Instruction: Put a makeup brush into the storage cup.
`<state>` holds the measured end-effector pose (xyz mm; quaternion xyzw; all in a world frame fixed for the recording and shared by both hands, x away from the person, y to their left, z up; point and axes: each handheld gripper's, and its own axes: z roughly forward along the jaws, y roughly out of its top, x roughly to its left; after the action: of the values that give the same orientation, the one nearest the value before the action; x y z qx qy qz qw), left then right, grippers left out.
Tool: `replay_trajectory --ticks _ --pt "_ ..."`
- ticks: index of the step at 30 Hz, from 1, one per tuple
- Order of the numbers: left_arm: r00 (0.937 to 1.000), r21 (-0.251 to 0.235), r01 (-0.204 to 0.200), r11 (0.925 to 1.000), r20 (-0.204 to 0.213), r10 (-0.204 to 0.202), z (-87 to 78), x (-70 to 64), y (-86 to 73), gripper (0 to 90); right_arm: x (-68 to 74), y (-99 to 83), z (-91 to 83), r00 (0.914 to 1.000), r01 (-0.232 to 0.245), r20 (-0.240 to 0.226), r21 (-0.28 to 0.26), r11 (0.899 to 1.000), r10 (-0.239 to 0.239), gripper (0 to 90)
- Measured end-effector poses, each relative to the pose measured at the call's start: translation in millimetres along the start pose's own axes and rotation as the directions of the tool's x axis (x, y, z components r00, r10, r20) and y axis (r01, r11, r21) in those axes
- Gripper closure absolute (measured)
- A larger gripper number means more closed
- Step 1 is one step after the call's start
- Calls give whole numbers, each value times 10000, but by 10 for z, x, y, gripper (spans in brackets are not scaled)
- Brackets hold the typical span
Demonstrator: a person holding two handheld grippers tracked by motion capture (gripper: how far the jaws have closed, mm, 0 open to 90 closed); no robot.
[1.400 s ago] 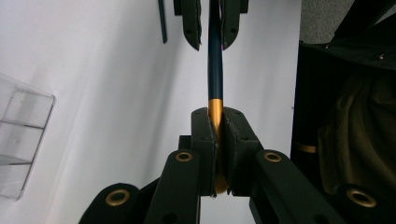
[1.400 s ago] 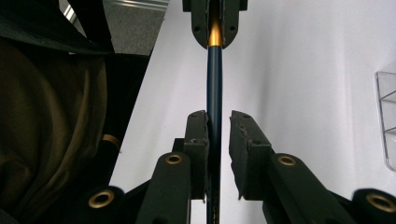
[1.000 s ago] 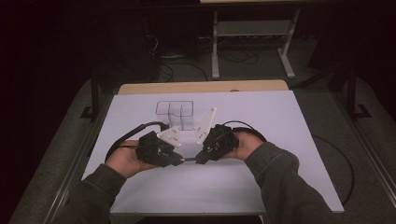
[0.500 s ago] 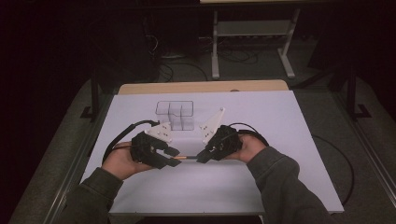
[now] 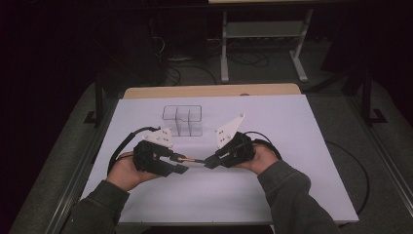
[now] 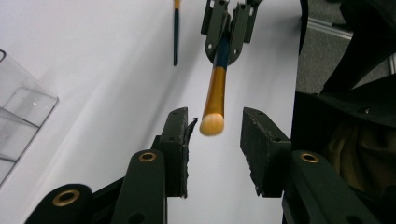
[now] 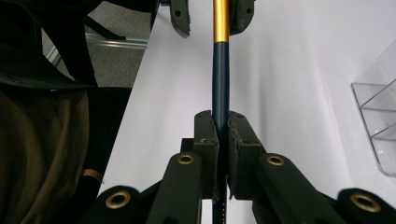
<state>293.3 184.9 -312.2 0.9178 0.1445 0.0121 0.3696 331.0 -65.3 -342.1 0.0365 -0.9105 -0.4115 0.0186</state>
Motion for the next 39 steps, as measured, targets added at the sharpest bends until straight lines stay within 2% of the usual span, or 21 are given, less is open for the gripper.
replay_trajectory --ticks 5,11,21,39 --pt "9996 -368 206 9991 213 -198 -12 22 8 634 7 -30 14 9999 -119 7 -407 9991 120 832" --pt "9995 -360 180 9992 275 -170 -3 29 19 675 14 -52 25 9999 -88 131 -606 9981 96 832" --pt "9994 -328 87 9994 339 -75 -10 20 70 789 43 -66 26 9997 41 238 -584 9983 -28 832" --pt "9980 -317 -169 9994 604 188 -25 7 146 825 51 -73 87 9995 248 180 -421 9988 -241 832"
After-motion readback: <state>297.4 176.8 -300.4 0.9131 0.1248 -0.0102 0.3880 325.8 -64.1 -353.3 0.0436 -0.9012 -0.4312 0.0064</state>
